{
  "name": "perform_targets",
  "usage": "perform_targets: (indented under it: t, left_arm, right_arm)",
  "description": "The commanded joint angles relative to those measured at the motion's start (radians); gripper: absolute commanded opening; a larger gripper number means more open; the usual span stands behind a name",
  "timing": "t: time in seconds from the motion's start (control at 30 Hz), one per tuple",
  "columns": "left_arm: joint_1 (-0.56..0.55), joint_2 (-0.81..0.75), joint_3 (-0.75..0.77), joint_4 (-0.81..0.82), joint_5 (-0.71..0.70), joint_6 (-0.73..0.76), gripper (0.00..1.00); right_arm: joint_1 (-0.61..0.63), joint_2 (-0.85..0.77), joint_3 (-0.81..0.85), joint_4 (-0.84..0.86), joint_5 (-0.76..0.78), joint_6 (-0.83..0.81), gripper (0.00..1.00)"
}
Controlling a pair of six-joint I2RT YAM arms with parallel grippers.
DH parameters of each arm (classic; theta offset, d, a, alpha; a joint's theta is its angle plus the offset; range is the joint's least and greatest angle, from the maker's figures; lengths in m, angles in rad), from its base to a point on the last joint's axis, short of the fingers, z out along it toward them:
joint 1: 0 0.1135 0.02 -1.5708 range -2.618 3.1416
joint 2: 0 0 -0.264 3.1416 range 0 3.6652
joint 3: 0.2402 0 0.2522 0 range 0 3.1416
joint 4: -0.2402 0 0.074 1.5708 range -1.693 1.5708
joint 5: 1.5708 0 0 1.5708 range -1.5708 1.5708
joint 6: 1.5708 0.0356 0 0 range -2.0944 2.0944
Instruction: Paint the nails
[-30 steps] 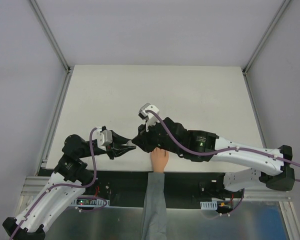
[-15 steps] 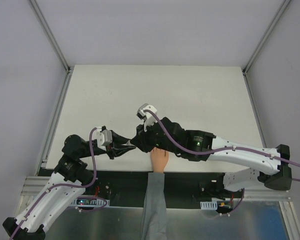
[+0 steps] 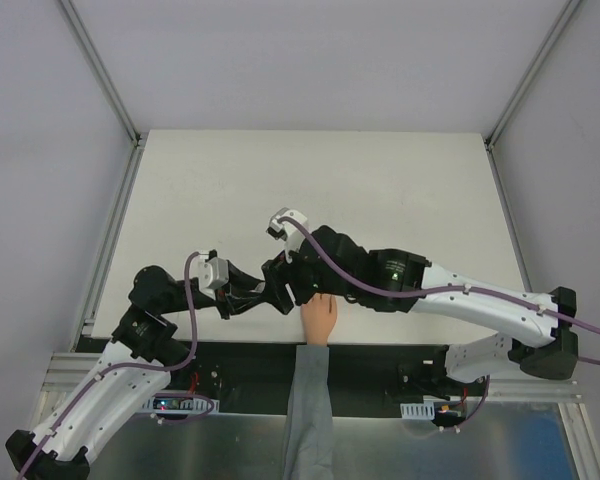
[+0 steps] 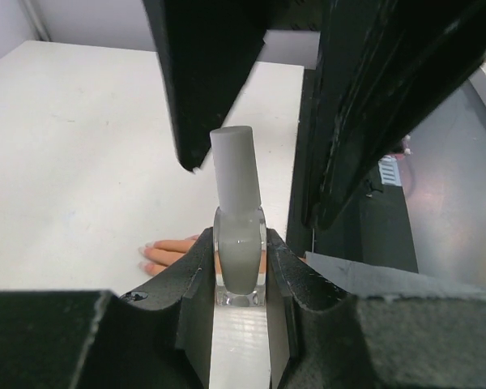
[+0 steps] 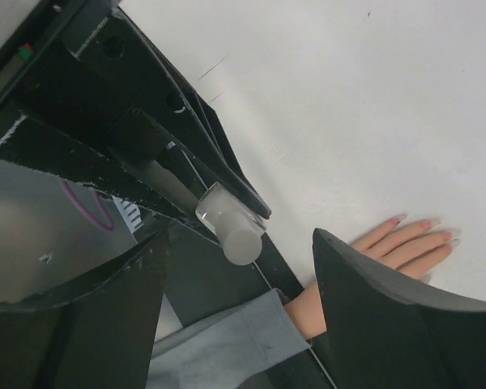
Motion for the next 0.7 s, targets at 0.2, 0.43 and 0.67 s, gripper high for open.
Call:
perform_targets:
  t: [0.2,0.43,0.67]
  left_arm:
    - [-0.005,0.088,0.058,0.137,0.215,-0.084,0.00]
    - [-0.005,0.105,0.059,0.151,0.245,-0.108,0.00]
    - [-0.005,0.110,0.061,0.162,0.259,-0.116,0.00]
  right_arm:
    - [-0.130,-0.050,0.163,-0.289,-0.518,-0.474,0.76]
    - [-0.146,0.012,0.213,-0.325,-0.551,-0.608,0.56]
    - [-0.149,0.030,0.204,-0.258,-0.654,-0.623,0.47]
